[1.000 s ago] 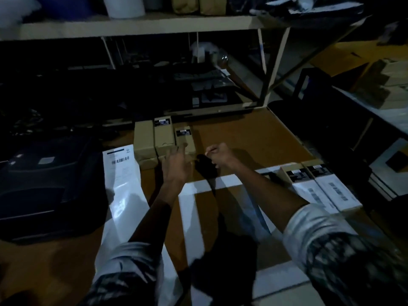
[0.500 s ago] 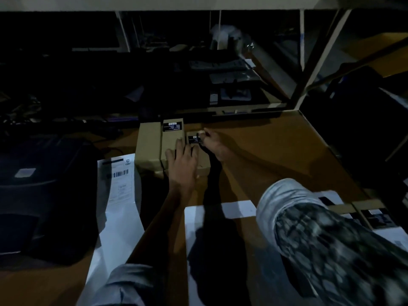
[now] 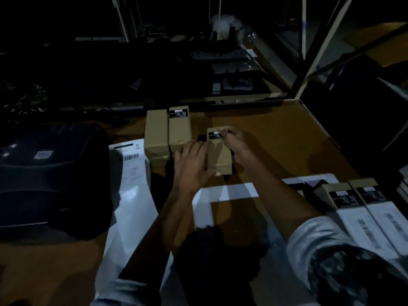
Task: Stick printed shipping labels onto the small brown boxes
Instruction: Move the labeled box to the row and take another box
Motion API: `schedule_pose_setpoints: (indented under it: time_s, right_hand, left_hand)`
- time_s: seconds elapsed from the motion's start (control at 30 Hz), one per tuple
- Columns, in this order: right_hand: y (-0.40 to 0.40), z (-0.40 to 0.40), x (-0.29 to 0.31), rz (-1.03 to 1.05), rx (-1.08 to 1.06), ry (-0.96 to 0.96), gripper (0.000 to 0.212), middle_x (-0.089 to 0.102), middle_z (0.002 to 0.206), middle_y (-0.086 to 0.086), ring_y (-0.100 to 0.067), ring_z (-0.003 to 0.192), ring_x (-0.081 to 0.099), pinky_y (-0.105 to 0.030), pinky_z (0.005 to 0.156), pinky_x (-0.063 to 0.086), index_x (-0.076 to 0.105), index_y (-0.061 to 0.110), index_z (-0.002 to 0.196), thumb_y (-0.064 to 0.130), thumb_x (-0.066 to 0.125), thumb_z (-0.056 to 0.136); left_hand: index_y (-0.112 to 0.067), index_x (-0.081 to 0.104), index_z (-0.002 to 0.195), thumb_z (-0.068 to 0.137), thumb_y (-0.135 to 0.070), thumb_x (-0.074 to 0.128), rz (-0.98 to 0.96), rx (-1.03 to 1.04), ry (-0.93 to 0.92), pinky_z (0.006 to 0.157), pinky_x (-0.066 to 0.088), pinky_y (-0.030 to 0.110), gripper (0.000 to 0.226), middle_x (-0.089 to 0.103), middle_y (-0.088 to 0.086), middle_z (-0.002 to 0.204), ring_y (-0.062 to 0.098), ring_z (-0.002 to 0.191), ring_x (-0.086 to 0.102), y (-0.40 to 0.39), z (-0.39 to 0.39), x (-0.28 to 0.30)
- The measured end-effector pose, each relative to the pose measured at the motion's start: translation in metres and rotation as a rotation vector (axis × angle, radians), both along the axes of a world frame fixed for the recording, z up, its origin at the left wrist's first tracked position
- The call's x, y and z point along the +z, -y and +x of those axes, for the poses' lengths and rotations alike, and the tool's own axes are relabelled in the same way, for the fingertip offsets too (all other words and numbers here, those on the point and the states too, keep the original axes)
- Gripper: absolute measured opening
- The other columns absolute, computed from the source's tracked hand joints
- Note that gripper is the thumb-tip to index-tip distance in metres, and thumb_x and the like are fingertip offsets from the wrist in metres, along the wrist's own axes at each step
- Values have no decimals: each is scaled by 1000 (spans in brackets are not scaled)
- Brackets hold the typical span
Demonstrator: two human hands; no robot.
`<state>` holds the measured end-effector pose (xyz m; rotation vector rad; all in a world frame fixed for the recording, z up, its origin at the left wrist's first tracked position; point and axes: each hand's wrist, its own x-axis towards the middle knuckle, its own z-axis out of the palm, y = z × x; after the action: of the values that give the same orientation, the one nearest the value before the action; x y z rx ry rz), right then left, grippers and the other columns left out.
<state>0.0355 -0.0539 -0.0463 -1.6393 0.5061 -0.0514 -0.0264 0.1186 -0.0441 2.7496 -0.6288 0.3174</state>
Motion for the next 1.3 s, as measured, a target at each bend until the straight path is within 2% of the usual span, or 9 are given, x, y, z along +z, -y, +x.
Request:
schedule_pose_setpoints:
  time_s: [0.2,0.5,0.67,0.77,0.87,0.97,1.1,1.2,1.3]
  right_hand:
    - [-13,-103,11,86,-104,-37,5,67,87,5,-12,74,64,-20,54,47,67,25,97,24,63,99]
    - [-43,-205,-27,-21,9,-84,26,66,117,2,-16,107,62,-27,83,48,65,18,125,28,58,102]
    - [-46,-217,-22,-145,57,-97,27,65,125,-7,-23,117,61,-31,91,50,63,11,128,19,55,103]
    - [-41,-227,-12,-167,85,-153,41,57,142,-8,-25,130,54,-36,105,47,52,11,143,15,56,103]
    - [-41,-251,3,-232,49,-145,50,53,144,-9,-26,133,50,-34,104,45,42,11,149,18,58,101]
    - [-56,-292,2,-295,38,-215,69,53,143,-6,-27,127,54,-42,100,49,30,25,152,41,65,94]
    - [-85,-331,-19,-545,145,-374,134,17,164,-10,-37,146,30,-57,114,34,-8,36,153,94,61,54]
    - [-90,-336,-22,-785,168,-315,126,27,158,-14,-37,139,39,-52,107,43,1,26,151,78,74,62]
    - [-70,-330,-21,-686,113,-253,107,46,144,-10,-33,128,50,-49,100,50,14,30,146,47,85,68]
  left_hand:
    - [-36,26,152,64,-52,89,-614,-151,-418,106,45,42,109,37,-10,154,12,137,41,-20,-88,-7]
    - [-37,10,157,64,-23,95,-832,-173,-694,109,45,29,127,33,-53,134,-17,127,41,-43,-206,-38]
    - [-42,4,155,64,-30,93,-725,-136,-654,100,54,38,127,54,-9,143,11,123,57,-37,-226,-45]
    - [-40,10,156,67,-29,92,-731,-165,-662,97,55,34,122,55,-14,139,4,118,59,-37,-225,-37]
    - [-43,32,147,88,-29,75,-859,16,-493,88,60,41,74,65,-21,121,0,106,65,-43,-212,-28]
    - [-38,39,141,98,-31,61,-835,172,-311,85,58,37,48,71,-4,114,14,104,68,-44,-184,-15]
    - [-20,43,145,101,-27,57,-736,63,-475,95,53,37,47,64,4,131,22,123,59,-32,-150,-5]
    - [-12,42,147,104,-24,51,-630,-62,-554,94,48,33,45,64,10,130,26,123,58,-23,-142,-5]
    - [-15,42,146,105,-25,48,-634,0,-552,83,45,28,43,63,8,130,22,120,59,-24,-147,-4]
